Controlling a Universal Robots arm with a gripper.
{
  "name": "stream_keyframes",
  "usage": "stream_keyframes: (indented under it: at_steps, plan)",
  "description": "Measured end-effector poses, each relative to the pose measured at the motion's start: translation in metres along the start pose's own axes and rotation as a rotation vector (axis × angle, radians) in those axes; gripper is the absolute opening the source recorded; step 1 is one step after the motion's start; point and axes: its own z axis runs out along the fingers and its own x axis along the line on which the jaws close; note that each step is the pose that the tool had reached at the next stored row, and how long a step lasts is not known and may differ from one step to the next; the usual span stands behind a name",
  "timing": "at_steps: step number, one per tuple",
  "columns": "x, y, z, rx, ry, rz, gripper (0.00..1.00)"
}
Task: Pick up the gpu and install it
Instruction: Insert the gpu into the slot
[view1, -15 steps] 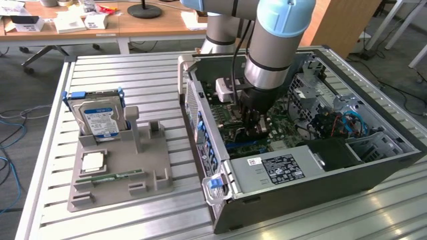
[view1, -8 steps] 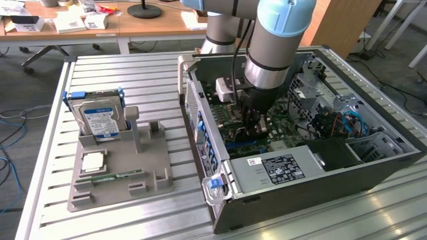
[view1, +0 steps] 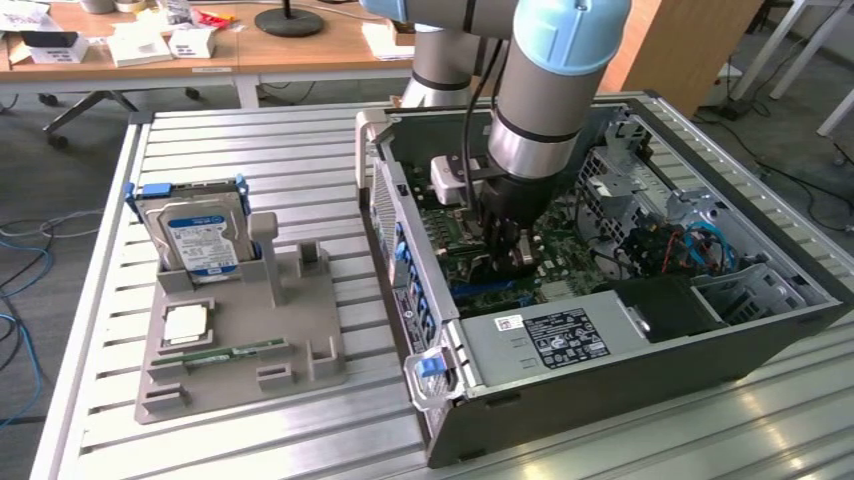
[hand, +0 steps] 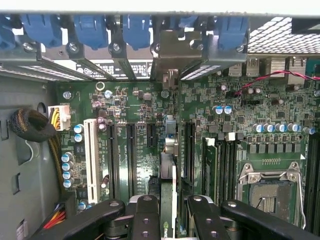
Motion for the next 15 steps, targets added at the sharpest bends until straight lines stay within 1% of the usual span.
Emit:
stream_keyframes:
  at_steps: [4,7,9,15]
  plan:
    - [0.0,0.0,-0.0007,-0.0002,-0.0005,0.0,0.26]
    - [0.0001,0.0003,-0.0007,0.0011,-0.001,0.0,0.26]
    - [0.0001,0.0006,-0.0004,0.0023,-0.0026,0.0,0.26]
    - [0.0002,0.0009,0.0006,0.0028,-0.0026,0.0,0.26]
